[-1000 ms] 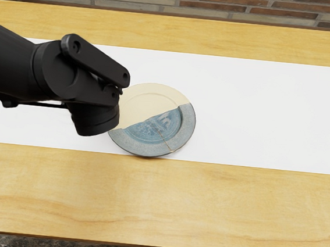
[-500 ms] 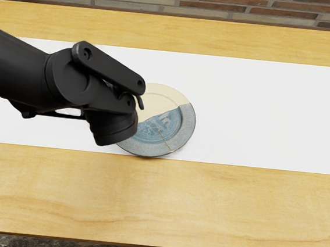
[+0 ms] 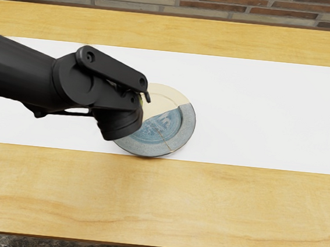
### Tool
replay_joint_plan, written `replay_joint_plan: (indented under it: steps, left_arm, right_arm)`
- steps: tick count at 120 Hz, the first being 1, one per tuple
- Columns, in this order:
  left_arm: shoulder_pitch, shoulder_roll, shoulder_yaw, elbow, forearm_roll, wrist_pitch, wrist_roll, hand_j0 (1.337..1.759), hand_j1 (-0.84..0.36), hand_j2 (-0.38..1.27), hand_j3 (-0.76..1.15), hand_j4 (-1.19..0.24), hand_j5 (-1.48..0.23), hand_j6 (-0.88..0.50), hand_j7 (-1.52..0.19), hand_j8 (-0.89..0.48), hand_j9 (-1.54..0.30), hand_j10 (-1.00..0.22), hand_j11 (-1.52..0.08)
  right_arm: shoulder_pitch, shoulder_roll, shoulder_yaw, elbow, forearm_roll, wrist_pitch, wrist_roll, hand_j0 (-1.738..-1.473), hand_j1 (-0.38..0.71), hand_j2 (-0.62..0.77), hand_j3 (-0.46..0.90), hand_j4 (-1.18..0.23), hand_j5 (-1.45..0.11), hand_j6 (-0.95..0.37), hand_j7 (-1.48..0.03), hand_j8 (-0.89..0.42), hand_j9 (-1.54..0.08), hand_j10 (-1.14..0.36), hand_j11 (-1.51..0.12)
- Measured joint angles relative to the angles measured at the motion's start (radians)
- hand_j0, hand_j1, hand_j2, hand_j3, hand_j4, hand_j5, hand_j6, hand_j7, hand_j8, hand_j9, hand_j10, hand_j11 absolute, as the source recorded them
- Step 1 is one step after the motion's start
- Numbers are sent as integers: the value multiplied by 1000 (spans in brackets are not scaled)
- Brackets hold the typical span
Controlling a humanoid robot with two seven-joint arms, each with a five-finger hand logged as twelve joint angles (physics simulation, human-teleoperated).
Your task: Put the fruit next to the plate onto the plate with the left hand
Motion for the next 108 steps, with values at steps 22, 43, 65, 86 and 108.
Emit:
replay_joint_plan:
  steps: [22, 43, 65, 86, 108]
  left_arm:
    - [52, 0, -30, 37, 59, 0, 0, 1654, -338, 217, 0, -655, -922, -516, -893, -376, -904, -533, -898]
    - [85, 0, -41, 50, 95, 0, -1, 1654, -321, 186, 0, -650, -913, -529, -886, -389, -899, -545, -892]
    - [107, 0, -44, 53, 119, 1, -2, 1654, -306, 147, 0, -624, -863, -549, -847, -410, -855, -562, -850]
    - [109, 0, -46, 53, 124, 1, -1, 1656, -297, 149, 0, -582, -791, -551, -782, -439, -784, -586, -781]
    - [111, 0, -52, 65, 126, 2, -1, 1657, -192, 107, 0, -469, -624, -456, -621, -408, -621, -481, -620]
  right_arm:
    - [0, 0, 0, 0, 0, 0, 0, -1658, -303, -7, 0, -39, -50, -39, -50, -39, -50, -39, -50]
    - [0, 0, 0, 0, 0, 0, 0, -1658, -303, -7, 0, -39, -50, -39, -50, -39, -50, -39, -50]
    - [0, 0, 0, 0, 0, 0, 0, -1658, -303, -7, 0, -39, -50, -39, -50, -39, -50, -39, -50]
    - [0, 0, 0, 0, 0, 0, 0, -1658, -303, -7, 0, -39, -50, -39, -50, -39, -50, -39, -50]
    - [0, 0, 0, 0, 0, 0, 0, -1658, -303, -7, 0, -39, -50, -39, -50, -39, -50, -39, -50]
